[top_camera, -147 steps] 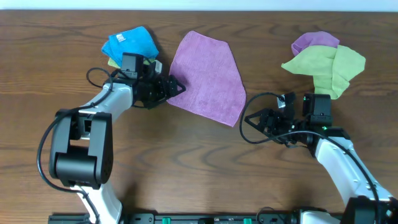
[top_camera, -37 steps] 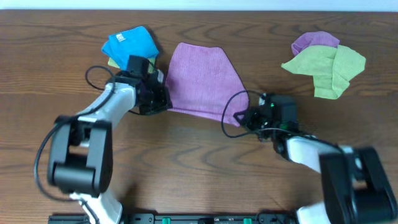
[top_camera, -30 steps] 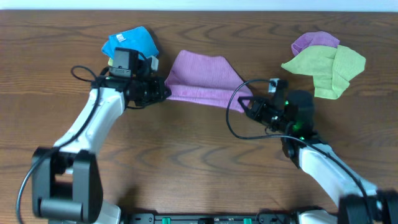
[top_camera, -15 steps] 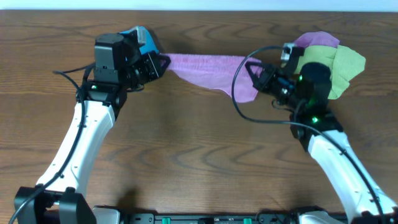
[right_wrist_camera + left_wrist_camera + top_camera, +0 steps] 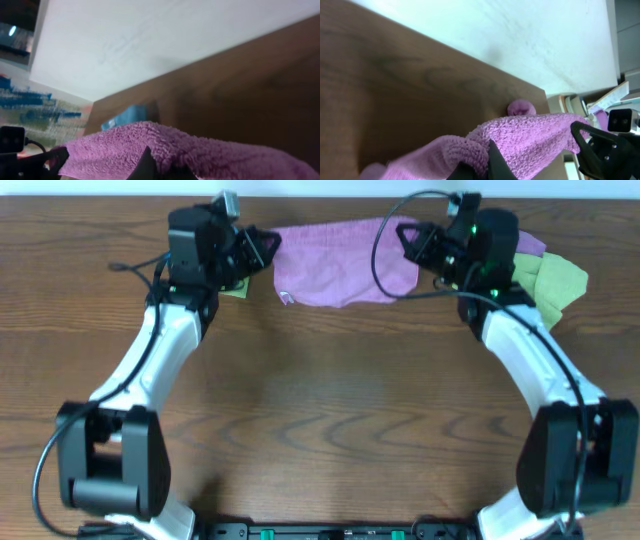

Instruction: Fold the cloth

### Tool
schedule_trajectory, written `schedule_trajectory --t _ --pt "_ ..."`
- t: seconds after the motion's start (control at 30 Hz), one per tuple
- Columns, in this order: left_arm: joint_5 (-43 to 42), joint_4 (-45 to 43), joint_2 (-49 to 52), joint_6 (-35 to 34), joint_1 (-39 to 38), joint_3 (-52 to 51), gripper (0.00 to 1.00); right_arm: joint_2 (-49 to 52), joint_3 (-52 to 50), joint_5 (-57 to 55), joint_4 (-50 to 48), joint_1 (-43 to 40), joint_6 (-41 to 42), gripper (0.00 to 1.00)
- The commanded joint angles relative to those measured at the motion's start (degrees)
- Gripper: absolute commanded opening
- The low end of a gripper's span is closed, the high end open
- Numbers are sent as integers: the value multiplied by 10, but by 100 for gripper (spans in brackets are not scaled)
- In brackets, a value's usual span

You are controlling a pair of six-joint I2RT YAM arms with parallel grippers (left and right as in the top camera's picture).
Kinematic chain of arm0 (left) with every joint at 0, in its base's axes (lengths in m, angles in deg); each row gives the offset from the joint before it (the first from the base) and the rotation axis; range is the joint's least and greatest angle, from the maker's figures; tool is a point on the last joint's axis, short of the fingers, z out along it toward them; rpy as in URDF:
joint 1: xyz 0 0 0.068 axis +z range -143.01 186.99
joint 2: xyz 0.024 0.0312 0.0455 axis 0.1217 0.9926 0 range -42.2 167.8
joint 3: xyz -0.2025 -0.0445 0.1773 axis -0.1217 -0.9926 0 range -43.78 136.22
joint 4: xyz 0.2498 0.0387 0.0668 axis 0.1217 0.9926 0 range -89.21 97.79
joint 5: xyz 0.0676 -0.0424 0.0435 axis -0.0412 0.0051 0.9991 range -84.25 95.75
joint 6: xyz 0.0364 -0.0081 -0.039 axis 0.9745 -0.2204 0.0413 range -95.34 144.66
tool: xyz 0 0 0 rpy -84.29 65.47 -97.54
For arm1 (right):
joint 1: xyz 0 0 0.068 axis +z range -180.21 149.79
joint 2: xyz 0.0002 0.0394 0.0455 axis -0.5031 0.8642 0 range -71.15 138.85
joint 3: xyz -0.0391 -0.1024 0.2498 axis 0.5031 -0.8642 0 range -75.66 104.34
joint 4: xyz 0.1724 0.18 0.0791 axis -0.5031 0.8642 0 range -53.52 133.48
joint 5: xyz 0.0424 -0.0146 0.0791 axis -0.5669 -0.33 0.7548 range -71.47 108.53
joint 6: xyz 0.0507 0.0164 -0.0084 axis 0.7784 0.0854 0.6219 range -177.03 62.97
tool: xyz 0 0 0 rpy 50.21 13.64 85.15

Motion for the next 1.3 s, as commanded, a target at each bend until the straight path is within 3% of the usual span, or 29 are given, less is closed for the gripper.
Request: schedule_trajectory --t 0.0,0.47,0.83,1.27 --pt "11 3 23 7 9 58 6 21 56 -27 24 -18 -29 1" --pt "-26 258 24 170 14 121 6 22 85 9 178 -18 -106 1" --pt "-35 451 24 303 42 121 6 21 84 34 396 -2 -181 1" --pt "-44 560 23 351 58 121 6 21 84 16 492 49 -239 1"
